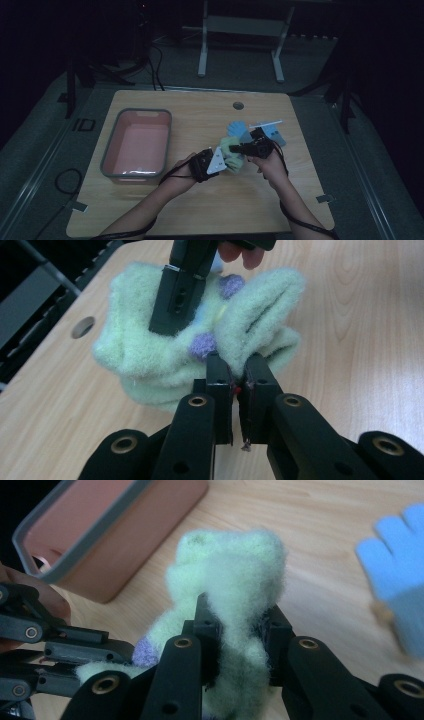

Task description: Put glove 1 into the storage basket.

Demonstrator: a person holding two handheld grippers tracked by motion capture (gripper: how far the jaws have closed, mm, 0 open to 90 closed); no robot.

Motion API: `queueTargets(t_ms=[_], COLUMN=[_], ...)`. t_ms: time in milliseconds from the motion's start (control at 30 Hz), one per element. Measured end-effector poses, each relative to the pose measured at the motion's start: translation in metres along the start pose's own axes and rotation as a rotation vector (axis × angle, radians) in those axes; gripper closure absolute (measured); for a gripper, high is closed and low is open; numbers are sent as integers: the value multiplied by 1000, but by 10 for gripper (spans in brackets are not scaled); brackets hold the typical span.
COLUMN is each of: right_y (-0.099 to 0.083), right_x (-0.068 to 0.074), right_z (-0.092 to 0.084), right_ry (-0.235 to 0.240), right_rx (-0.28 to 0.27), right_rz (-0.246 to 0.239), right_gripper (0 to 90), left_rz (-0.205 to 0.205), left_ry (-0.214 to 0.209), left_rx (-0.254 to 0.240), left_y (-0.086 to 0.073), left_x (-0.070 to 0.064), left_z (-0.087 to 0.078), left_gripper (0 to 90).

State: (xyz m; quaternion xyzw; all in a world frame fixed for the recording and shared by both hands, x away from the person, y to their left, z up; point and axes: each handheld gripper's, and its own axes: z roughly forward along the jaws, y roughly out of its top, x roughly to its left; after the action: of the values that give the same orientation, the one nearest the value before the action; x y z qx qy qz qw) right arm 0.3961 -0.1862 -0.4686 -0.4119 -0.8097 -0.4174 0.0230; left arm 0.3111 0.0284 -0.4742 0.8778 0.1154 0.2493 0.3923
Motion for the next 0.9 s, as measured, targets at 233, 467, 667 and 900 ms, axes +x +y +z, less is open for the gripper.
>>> queueTargets(t_ms=[233, 467, 667, 900], right_y=[25, 46, 63, 83], right_x=[18, 33, 50, 70], right_z=[10, 19, 29, 43], right_ry=[18, 31, 36, 57], right_rx=[0, -6, -5, -8], right_rz=[-24, -40, -70, -97], right_gripper=[758, 759, 758, 758], left_rz=[-7, -20, -32, -34], left_ry=[27, 58, 82, 122], left_rx=[11, 18, 27, 46], left_y=[-3, -7, -13, -22], left_x=[14, 27, 39, 50], left_z=[-19, -38, -56, -79], left_gripper=[848, 848, 848, 848])
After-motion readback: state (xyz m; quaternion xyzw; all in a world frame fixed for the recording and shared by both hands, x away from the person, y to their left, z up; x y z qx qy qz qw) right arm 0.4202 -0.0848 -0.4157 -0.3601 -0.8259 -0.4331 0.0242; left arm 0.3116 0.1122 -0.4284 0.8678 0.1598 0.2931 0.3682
